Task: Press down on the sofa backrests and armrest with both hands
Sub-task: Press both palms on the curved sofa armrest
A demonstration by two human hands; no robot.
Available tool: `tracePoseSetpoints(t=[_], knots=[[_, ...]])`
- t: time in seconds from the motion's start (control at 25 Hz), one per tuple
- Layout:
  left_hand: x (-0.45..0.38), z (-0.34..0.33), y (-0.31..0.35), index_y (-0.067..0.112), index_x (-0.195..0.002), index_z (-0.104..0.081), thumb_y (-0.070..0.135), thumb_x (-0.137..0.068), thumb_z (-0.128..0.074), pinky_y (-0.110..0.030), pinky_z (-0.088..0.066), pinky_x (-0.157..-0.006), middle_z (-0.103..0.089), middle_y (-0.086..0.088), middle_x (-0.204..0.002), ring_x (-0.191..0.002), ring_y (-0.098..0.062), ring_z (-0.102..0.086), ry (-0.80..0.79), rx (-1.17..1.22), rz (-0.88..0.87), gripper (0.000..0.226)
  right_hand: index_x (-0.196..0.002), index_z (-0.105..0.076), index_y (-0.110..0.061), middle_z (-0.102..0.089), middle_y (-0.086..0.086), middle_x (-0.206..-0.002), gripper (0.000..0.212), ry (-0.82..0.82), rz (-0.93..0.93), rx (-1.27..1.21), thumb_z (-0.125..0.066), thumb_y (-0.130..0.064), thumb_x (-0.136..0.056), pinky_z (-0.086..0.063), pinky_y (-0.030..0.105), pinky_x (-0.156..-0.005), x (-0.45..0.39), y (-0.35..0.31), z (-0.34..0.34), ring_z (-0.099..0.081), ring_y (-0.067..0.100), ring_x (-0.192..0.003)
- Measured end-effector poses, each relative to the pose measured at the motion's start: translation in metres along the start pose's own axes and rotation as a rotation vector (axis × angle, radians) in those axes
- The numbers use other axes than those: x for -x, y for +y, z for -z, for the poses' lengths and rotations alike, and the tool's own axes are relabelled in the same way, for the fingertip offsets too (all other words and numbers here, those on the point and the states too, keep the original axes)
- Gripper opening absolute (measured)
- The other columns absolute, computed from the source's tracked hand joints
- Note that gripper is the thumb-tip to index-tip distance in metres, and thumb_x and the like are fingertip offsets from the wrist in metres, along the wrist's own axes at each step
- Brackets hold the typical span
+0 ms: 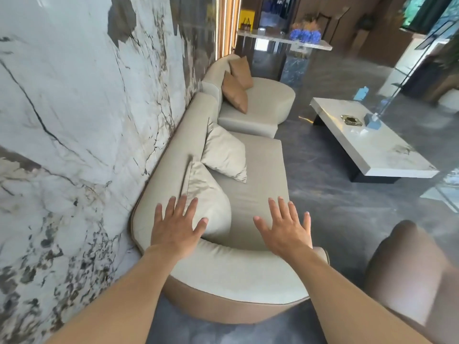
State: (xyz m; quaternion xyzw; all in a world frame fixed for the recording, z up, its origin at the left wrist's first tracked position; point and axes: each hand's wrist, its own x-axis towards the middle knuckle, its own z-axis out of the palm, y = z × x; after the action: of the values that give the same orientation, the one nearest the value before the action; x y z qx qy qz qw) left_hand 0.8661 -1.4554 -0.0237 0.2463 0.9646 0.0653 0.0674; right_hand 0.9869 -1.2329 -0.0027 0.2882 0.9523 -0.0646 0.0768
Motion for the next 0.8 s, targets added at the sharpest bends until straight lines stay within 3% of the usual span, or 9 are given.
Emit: tracePoseSetpoints(t=[0.28, 0.52, 0.68, 0.8], knots=[[0.03, -0.094, 0.014, 0.031, -0.153, -0.005, 0.057, -0.095, -0.016, -0.047, 0.008, -0.118, 0.001, 0.002, -0.164, -0.148, -0.02, 0.007, -0.112, 0.015, -0.094, 0.065, -0.152, 0.002, -0.031, 0.01, -0.009, -0.162, 0.077, -0.103, -0.058, -0.047, -0.007, -0.071, -0.087, 0.011, 0.052, -0.115, 0.035, 0.029, -0.099, 0.014, 0.015, -0.146], [0.038, -0.189, 0.013, 0.033, -0.153, -0.002, 0.06, -0.093, -0.012, -0.048, 0.005, -0.118, 0.0, 0.001, -0.164, -0.149, -0.021, 0.007, -0.144, 0.001, -0.111, 0.066, -0.151, 0.01, -0.03, 0.017, -0.006, -0.16, 0.076, -0.181, -0.05, -0.01, -0.003, -0.07, -0.087, 0.016, 0.051, -0.114, 0.051, 0.046, -0.2, 0.02, 0.017, -0.145], [0.019, -0.238, -0.006, 0.032, -0.152, -0.014, 0.065, -0.084, -0.003, -0.05, 0.0, -0.119, -0.012, 0.001, -0.163, -0.149, -0.024, -0.005, -0.067, -0.039, -0.134, 0.077, -0.152, 0.005, -0.03, 0.016, -0.009, -0.16, 0.077, -0.083, -0.006, -0.082, 0.0, -0.068, -0.085, 0.018, 0.048, -0.114, 0.024, 0.032, -0.258, 0.021, 0.014, -0.144], [0.004, -0.267, -0.005, 0.028, -0.15, -0.027, 0.061, -0.087, -0.014, -0.053, -0.001, -0.119, -0.023, 0.0, -0.16, -0.148, -0.024, -0.012, 0.014, -0.031, -0.163, 0.073, -0.152, -0.003, -0.032, 0.004, -0.008, -0.162, 0.075, 0.05, -0.014, -0.127, -0.001, -0.067, -0.086, 0.016, 0.046, -0.114, 0.005, 0.02, -0.292, 0.013, 0.014, -0.146]])
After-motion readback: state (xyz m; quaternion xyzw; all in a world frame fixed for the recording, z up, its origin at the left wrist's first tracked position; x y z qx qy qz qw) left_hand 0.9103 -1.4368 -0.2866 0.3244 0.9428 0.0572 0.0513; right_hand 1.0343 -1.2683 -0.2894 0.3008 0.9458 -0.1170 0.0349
